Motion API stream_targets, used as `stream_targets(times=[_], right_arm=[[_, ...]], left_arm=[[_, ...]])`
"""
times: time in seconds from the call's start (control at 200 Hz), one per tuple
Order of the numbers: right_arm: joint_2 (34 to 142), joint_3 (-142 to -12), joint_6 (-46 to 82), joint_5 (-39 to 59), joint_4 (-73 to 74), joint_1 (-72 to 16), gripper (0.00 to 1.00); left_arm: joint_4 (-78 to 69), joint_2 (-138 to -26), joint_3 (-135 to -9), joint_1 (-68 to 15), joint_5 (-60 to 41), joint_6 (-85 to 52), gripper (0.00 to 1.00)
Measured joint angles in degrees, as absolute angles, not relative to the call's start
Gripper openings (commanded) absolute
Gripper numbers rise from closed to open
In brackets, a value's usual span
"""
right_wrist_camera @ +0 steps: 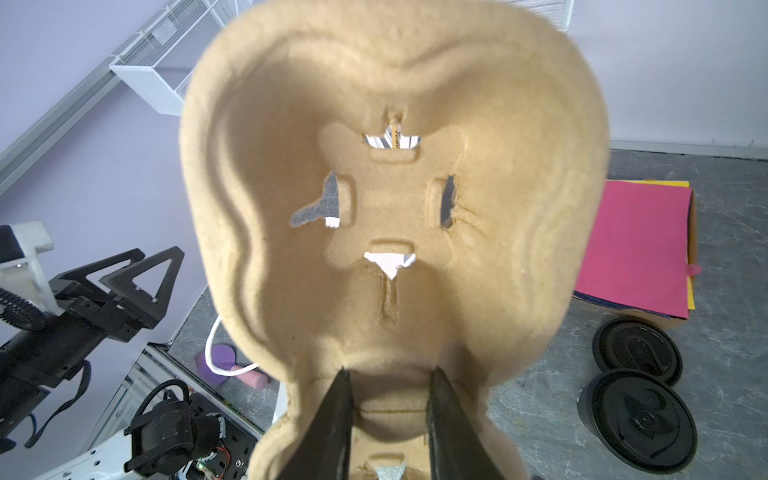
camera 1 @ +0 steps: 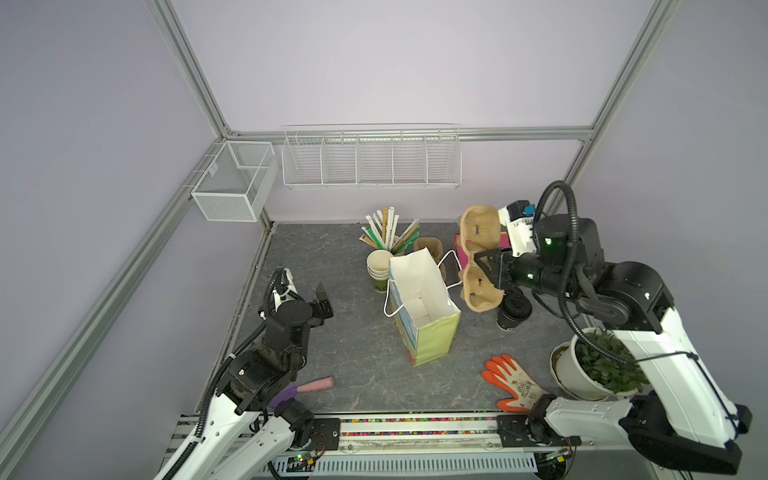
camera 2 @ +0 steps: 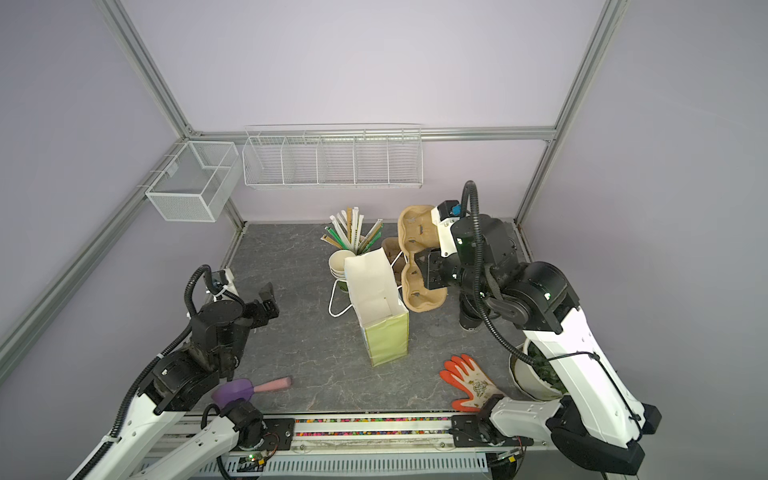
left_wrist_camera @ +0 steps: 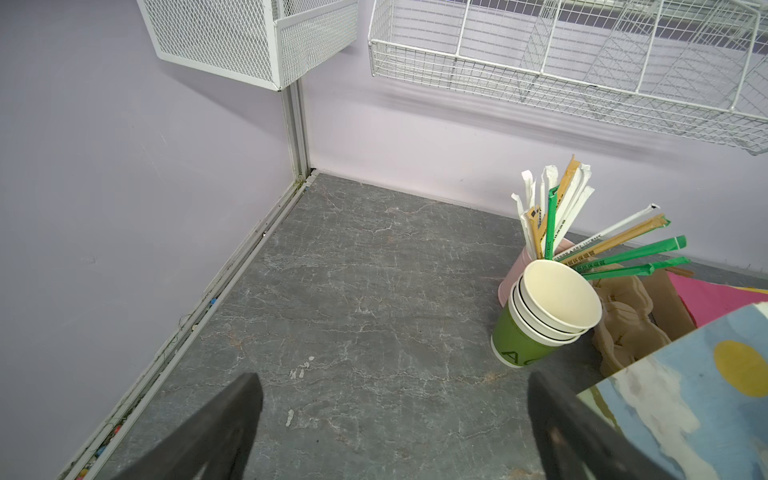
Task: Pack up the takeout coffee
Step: 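Lift the tan carrier with the right gripper and carry it over the bag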
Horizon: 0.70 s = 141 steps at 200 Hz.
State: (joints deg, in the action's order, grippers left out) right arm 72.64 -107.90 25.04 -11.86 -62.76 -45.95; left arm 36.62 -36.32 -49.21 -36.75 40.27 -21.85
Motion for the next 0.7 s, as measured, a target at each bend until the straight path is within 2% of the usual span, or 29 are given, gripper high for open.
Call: stream_targets(times=[0.365, 0.705], right_arm=[[87.4, -119.1, 25.2, -16.2, -63.6, -56.1, 0.29], [94.3, -119.9, 24.8, -18.5, -63.7, -56.8, 0.29]], left_arm=[[36.4, -36.1, -48.8, -36.8, 40.3, -21.8, 0.99], [36.4, -35.1, -48.6, -36.8, 40.2, -21.8, 0.99]])
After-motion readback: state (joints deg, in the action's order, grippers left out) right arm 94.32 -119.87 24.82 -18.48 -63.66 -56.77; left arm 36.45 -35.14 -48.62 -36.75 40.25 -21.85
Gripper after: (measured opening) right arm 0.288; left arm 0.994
